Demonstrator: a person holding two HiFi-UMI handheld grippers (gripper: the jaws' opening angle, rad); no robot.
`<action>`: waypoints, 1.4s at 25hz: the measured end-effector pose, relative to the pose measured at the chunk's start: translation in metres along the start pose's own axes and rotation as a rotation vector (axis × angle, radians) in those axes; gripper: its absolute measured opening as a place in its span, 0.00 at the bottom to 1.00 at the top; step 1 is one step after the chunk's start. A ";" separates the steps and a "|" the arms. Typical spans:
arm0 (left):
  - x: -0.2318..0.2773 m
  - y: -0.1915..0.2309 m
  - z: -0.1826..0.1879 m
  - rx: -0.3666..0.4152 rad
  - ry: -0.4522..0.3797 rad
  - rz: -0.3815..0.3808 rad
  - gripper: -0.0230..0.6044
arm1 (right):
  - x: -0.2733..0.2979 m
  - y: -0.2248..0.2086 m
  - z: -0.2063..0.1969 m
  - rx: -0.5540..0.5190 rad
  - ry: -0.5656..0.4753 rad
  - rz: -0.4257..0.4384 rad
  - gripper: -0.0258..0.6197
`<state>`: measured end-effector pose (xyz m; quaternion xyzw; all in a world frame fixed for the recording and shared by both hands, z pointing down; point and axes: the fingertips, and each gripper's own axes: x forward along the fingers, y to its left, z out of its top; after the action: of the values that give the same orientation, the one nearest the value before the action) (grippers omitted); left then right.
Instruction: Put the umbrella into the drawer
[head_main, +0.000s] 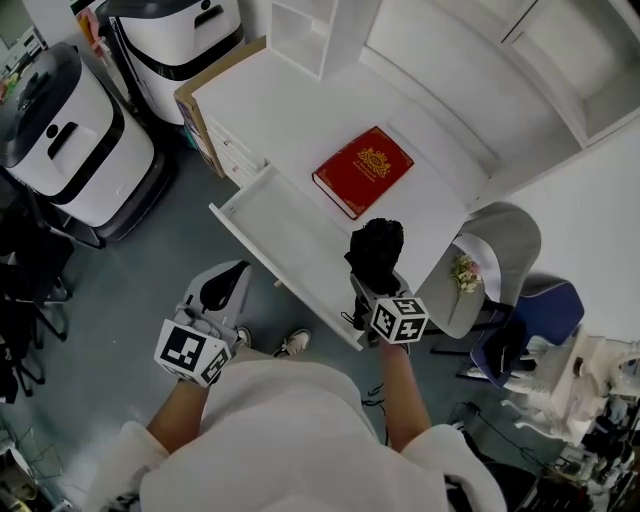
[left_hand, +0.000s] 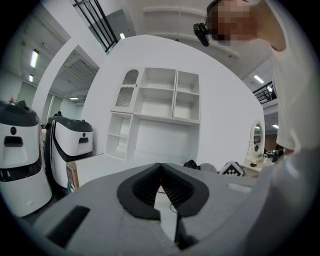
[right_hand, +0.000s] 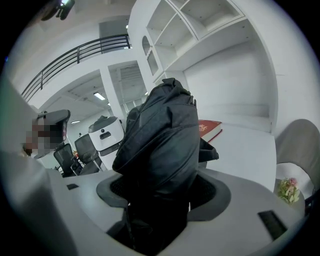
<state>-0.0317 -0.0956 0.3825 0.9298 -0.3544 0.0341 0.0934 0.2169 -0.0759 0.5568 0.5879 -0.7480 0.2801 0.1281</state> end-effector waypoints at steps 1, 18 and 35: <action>0.000 0.000 -0.001 0.003 0.002 0.002 0.06 | 0.003 0.000 -0.002 -0.007 0.008 0.004 0.50; 0.002 -0.007 -0.022 -0.028 0.044 0.028 0.06 | 0.063 0.000 -0.048 -0.248 0.200 0.032 0.50; 0.002 0.001 -0.044 -0.054 0.107 0.065 0.06 | 0.111 0.000 -0.102 -0.346 0.365 0.070 0.50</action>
<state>-0.0309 -0.0887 0.4263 0.9118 -0.3797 0.0770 0.1360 0.1728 -0.1075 0.6968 0.4706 -0.7691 0.2539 0.3501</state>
